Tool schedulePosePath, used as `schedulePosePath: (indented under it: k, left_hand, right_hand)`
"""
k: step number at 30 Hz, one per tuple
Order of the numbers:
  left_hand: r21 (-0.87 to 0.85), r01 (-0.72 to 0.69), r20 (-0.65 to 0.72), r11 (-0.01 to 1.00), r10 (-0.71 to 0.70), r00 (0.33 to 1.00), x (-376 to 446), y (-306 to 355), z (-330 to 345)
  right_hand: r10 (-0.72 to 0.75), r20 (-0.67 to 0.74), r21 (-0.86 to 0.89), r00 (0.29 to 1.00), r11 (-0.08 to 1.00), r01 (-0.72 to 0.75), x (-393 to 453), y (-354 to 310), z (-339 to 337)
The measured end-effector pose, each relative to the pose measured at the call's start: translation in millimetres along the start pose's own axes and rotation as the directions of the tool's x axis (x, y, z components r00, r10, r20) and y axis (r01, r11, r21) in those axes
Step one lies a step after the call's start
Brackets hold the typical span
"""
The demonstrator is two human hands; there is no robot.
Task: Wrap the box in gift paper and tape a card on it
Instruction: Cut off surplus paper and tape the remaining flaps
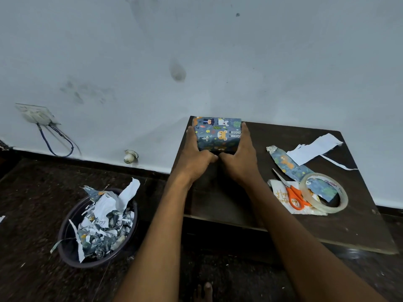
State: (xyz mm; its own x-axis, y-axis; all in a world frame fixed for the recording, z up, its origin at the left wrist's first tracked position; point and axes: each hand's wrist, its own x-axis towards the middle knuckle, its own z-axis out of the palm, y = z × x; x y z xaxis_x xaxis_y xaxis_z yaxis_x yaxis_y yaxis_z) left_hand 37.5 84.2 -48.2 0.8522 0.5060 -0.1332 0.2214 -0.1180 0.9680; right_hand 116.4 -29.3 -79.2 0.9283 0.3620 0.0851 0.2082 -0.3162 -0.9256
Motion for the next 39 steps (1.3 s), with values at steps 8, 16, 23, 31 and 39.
schedulePosePath:
  k: [8, 16, 23, 31, 39]
  left_hand:
    - [0.335, -0.139, -0.242, 0.932, 0.227, 0.943, -13, 17, 27]
    - [0.323, -0.325, -0.118, 0.889, 0.379, 0.918, -30, 25, 68]
    - [0.4, -0.274, 0.214, 0.875, 0.202, 0.956, -41, 18, 105]
    - [0.43, -0.259, 0.303, 0.865, 0.132, 0.944, -50, 20, 132]
    - [0.387, -0.185, 0.265, 0.903, 0.083, 0.961, -51, 22, 136]
  right_hand:
    - [-0.137, 0.069, -0.249, 0.988, 0.957, 0.15, -4, -7, -38]
    - [-0.135, -0.092, -0.468, 0.986, 0.88, 0.077, -41, 11, -117]
    - [-0.048, -0.115, -0.617, 0.992, 0.786, -0.034, -67, 30, -166]
    - [0.037, -0.159, -0.559, 0.987, 0.82, -0.121, -80, 34, -155]
    - [0.129, -0.181, -0.363, 0.975, 0.913, -0.188, -79, 37, -156]
